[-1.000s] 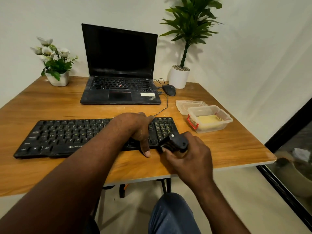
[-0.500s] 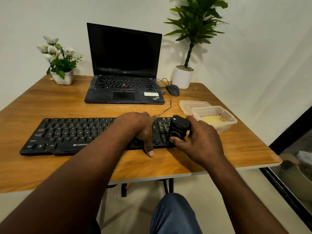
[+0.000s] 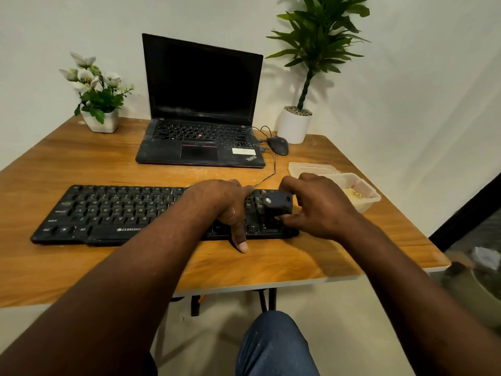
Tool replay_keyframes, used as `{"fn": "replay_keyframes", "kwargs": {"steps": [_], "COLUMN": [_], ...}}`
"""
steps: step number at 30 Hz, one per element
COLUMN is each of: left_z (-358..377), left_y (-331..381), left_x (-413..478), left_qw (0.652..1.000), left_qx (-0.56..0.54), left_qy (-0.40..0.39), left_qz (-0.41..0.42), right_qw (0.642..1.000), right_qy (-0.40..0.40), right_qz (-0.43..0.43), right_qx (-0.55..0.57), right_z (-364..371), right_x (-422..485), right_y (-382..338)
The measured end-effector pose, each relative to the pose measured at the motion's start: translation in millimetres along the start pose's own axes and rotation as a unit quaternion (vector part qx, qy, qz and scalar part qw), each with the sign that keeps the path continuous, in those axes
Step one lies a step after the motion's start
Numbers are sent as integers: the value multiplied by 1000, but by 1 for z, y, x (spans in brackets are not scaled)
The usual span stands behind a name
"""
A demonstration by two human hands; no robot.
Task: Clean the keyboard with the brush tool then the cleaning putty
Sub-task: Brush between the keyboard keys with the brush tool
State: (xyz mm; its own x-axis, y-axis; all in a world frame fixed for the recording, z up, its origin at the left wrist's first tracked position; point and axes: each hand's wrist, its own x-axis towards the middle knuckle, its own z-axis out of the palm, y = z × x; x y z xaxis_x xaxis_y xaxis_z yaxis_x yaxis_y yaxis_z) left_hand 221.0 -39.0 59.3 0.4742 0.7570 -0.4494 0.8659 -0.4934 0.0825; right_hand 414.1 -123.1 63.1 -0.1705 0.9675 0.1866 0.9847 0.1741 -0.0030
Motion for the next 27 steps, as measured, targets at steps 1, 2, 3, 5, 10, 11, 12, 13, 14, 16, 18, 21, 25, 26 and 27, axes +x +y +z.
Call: {"fn": "replay_keyframes", "kwargs": {"steps": [1,2,3,5,10,11,12,13,14,16,18,21,25,26,27], "left_z": [0,0,0,-1,1,0,0,0,0,0,0,0,1,1,1], "left_y": [-1,-1,-1,-1,-1,-1,-1,0,0,0,0,-1,-2,-2,-2], "left_x": [0,1,1,2,-1,-1,-2,-2,-2,-2,-1,1,1,0,0], "left_qw": [1000,1000,1000,1000,1000,1000,1000,1000,1000,1000,1000,1000,1000,1000,1000], "left_qx": [0,-1,0,1,5,4,3,3,4,4,5,11,9,9,10], "left_qy": [0,1,0,0,5,5,6,5,4,3,1,1,4,6,7], "left_qz": [1,1,3,6,2,2,2,1,0,-3,-4,-2,3,5,7], "right_qw": [1000,999,999,998,991,990,989,988,989,993,996,998,975,975,981], "right_qy": [-14,-22,-26,-38,-46,-18,6,22,33,42,39,-10,-170,-163,-126], "right_qz": [-13,-24,-35,-50,-34,-20,-4,9,17,27,26,4,-40,-45,-43], "right_qx": [1,2,5,23,125,141,150,151,141,106,76,64,137,143,142], "right_z": [-4,-6,-8,-11,-22,-21,-18,-14,-11,-6,-2,-3,-31,-35,-35], "right_x": [-5,-11,-16,-26,-21,-13,-4,7,18,39,52,57,45,45,46], "right_y": [2,3,4,5,11,13,15,17,17,19,19,19,22,22,22]}}
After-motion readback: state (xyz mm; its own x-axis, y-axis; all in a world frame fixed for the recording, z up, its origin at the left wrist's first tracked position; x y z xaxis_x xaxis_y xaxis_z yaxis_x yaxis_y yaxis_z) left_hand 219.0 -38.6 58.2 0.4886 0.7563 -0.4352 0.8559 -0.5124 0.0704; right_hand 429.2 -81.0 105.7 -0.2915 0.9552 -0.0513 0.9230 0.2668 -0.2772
